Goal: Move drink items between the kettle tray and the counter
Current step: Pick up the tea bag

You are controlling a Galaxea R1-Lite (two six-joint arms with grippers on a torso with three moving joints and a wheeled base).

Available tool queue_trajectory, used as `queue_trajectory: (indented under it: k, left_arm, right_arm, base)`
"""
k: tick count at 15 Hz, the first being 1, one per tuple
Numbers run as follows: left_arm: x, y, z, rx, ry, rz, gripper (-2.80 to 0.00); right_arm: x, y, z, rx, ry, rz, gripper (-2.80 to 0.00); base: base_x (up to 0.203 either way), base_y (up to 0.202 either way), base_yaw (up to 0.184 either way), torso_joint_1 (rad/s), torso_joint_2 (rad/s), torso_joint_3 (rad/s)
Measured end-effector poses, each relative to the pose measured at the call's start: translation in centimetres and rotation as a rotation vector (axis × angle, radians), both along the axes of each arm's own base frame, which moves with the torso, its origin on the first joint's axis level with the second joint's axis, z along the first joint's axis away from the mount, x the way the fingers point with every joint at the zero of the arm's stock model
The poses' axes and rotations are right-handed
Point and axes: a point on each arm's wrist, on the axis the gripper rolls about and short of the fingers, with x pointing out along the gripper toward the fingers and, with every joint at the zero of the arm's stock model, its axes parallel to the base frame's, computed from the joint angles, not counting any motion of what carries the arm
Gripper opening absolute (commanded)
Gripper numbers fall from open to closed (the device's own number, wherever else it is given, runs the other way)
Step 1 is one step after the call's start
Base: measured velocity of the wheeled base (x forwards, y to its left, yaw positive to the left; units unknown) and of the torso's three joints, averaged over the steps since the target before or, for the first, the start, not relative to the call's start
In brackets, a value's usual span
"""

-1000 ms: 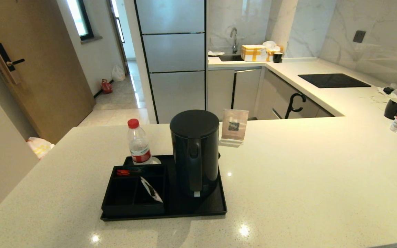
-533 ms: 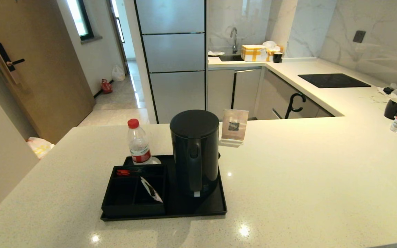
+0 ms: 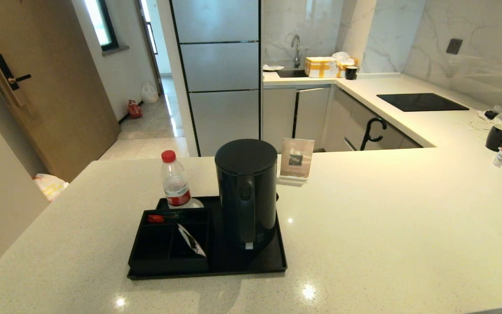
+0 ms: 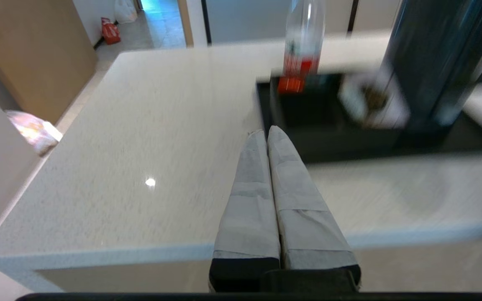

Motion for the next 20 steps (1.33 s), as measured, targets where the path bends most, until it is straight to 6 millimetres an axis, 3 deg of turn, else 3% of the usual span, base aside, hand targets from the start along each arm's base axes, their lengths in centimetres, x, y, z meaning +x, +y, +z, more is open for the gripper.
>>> queue_trajectory:
  k: [2,5,8,10,14,18,20]
  left_arm:
    - [0.0,0.0,4.7,-0.079,0.010,0.001,-2.80]
    - [2.1,0.0,11.4,-0.179,0.096,0.001,-2.80]
    - [6.6,-0.1,14.2,-0.208,0.319,-0.060,-2.80]
    - [10.2,-0.3,14.5,-0.229,0.522,-0.102,-2.80]
    - [16.5,-0.9,12.9,-0.266,0.833,-0.159,-2.80]
    - [19.7,-1.9,9.8,-0.295,0.990,-0.239,-2.80]
    - [20.6,-2.1,8.5,-0.321,0.989,-0.263,-2.80]
  right_arm:
    - [0.0,0.0,0.0,0.000,0.000,0.000,-2.80]
    - [0.0,0.0,0.0,0.000,0.000,0.000,-2.80]
    - [0.0,0.0,0.0,0.000,0.000,0.000,-2.80]
    - [0.0,0.0,0.0,0.000,0.000,0.000,-2.80]
    - [0.0,0.0,0.0,0.000,0.000,0.000,-2.80]
    - [0.0,0.0,0.0,0.000,0.000,0.000,-2.80]
    - [0.0,0.0,0.0,0.000,0.000,0.000,-2.80]
  base:
    - [0.000,0.000,0.000,0.000,0.00,0.000]
    - [0.000,0.000,0.000,0.000,0.00,0.000]
    - [0.000,0.000,0.000,0.000,0.00,0.000]
    - [0.000,0.000,0.000,0.000,0.00,0.000]
    - [0.000,0.000,0.000,0.000,0.00,0.000]
    - [0.000,0.000,0.000,0.000,0.00,0.000]
    - [0.000,0.000,0.000,0.000,0.00,0.000]
